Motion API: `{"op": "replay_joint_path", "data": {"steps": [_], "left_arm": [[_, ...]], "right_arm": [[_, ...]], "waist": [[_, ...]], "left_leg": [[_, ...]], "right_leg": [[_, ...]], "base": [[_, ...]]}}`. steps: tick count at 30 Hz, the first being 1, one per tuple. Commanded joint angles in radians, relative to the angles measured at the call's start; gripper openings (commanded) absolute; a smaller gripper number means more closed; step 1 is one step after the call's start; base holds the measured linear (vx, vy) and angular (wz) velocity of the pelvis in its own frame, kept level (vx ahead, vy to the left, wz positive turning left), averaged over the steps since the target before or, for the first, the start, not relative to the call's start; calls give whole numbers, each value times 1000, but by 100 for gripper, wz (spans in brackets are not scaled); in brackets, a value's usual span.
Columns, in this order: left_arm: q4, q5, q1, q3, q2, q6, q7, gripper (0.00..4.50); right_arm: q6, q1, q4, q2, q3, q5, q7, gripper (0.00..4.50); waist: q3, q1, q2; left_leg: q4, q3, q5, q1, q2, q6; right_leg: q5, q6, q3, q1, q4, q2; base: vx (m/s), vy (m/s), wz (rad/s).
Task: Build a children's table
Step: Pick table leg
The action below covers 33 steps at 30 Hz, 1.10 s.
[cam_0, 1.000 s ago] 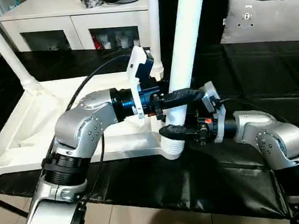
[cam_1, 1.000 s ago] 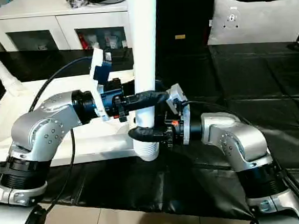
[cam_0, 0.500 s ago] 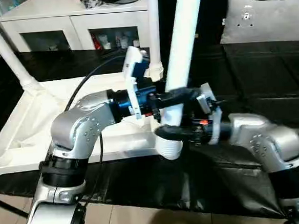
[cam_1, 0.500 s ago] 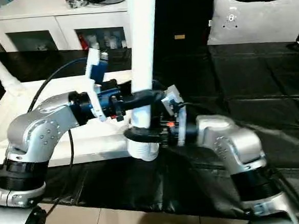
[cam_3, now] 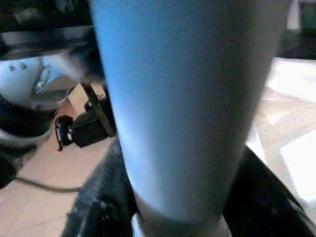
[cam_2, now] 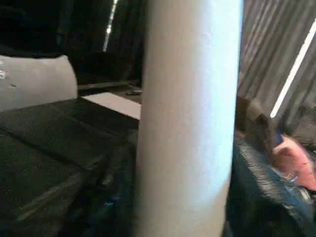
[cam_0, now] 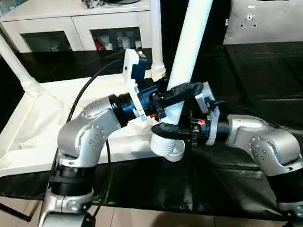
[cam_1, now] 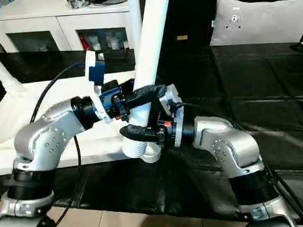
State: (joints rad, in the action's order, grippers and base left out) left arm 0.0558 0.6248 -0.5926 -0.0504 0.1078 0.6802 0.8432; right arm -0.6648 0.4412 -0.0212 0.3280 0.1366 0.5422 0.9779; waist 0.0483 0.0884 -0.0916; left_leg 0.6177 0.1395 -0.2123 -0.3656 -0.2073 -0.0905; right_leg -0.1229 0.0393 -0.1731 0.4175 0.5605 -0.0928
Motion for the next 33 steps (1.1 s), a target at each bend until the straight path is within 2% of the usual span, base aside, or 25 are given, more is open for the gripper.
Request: {"op": "replay_joint_path", "data": {"steps": [1,4,7,9,12,14,15,17,18,19,23,26,27,28,29,32,33], "left_arm": [[74,60,-6,-89,-28,18,73,265],[75,3,26,-132,18,-33,108,275],[70,-1,31,-122,33,-37,114,292],[66,-6,32,-116,46,-42,122,312],[59,-5,36,-98,64,-40,144,316],[63,37,40,-77,60,-18,154,342],[68,64,43,-69,58,-10,158,342],[78,114,51,-53,47,8,162,357],[89,163,64,-32,27,18,155,363],[91,176,67,-24,20,18,151,382],[79,275,74,59,-39,43,90,395],[73,310,70,95,-67,45,57,398],[68,330,64,117,-84,41,34,412],[62,342,58,138,-98,29,7,415],[59,346,54,147,-103,23,-6,415],[41,352,40,192,-116,6,-60,415],[33,325,37,208,-98,5,-88,415]], "right_arm": [[-15,10,26,-11,8,-37,-73,191],[25,-2,23,-26,4,-58,-81,191],[50,-5,23,-41,-11,-60,-102,191],[44,-4,22,-43,-18,-55,-110,191],[37,-5,13,-23,-10,-48,-88,191],[42,-6,15,-11,-4,-48,-66,191],[45,-6,17,-11,-6,-46,-61,191],[54,-7,21,-15,-10,-44,-55,191],[60,-10,24,-23,-16,-43,-52,191],[61,-10,25,-26,-18,-42,-53,191],[56,-17,23,-48,-42,-10,-71,191],[51,-20,20,-62,-58,12,-88,191],[44,-21,17,-68,-65,21,-96,191],[41,-26,10,-75,-70,26,-104,191],[41,-28,6,-78,-71,27,-107,191],[65,-46,-9,-103,-83,10,-162,191],[56,-56,-22,-122,-104,16,-209,191]], "waist": [[-83,1,22],[-82,-1,22],[-82,-3,23],[-82,-4,20],[-81,-4,21],[-81,-4,21],[-82,-2,24],[-83,-2,23],[-83,-1,25],[-82,-1,24],[-81,-2,28],[-79,-3,30],[-80,-3,31],[-79,-4,29],[-79,-4,26],[-80,-4,29],[-80,-6,33]], "left_leg": [[-57,13,-62,-10,-3,91],[-60,11,-75,-10,-4,94],[-60,12,-77,-9,-3,87],[-61,11,-80,-7,-5,85],[-62,12,-85,-6,-5,86],[-61,12,-83,-7,-4,85],[-60,13,-82,-7,-4,85],[-60,12,-74,-9,-5,87],[-60,12,-69,-10,-6,89],[-59,14,-72,-11,-5,91],[-60,15,-75,-10,-5,94],[-60,15,-85,-9,-5,94],[-60,16,-85,-8,-5,92],[-60,15,-86,-8,-5,89],[-61,15,-88,-8,-5,87],[-61,16,-98,-4,-4,74],[-63,14,-96,-8,-5,71]], "right_leg": [[-422,-4,42,-78,-77,-45],[-431,-13,42,-78,-79,-45],[-434,-15,43,-77,-78,-44],[-434,-13,42,-77,-78,-44],[-440,-19,44,-77,-79,-44],[-435,-16,44,-77,-78,-44],[-432,-13,44,-79,-76,-46],[-423,-6,45,-79,-74,-46],[-414,0,46,-79,-72,-47],[-416,4,45,-78,-73,-47],[-431,1,44,-78,-77,-45],[-455,-10,42,-76,-81,-44],[-457,-12,42,-77,-81,-44],[-459,-16,42,-76,-83,-43],[-461,-19,41,-76,-85,-44],[-466,-27,40,-74,-89,-42],[-460,-30,41,-76,-87,-42]], "base": [[0,0,0],[0,0,0],[0,0,0],[0,0,0],[0,0,0],[0,0,0],[0,0,0],[0,0,0],[0,0,0],[0,0,0],[0,0,0],[0,0,0],[0,0,0],[0,0,0],[0,0,0],[0,0,0],[0,0,0]]}}
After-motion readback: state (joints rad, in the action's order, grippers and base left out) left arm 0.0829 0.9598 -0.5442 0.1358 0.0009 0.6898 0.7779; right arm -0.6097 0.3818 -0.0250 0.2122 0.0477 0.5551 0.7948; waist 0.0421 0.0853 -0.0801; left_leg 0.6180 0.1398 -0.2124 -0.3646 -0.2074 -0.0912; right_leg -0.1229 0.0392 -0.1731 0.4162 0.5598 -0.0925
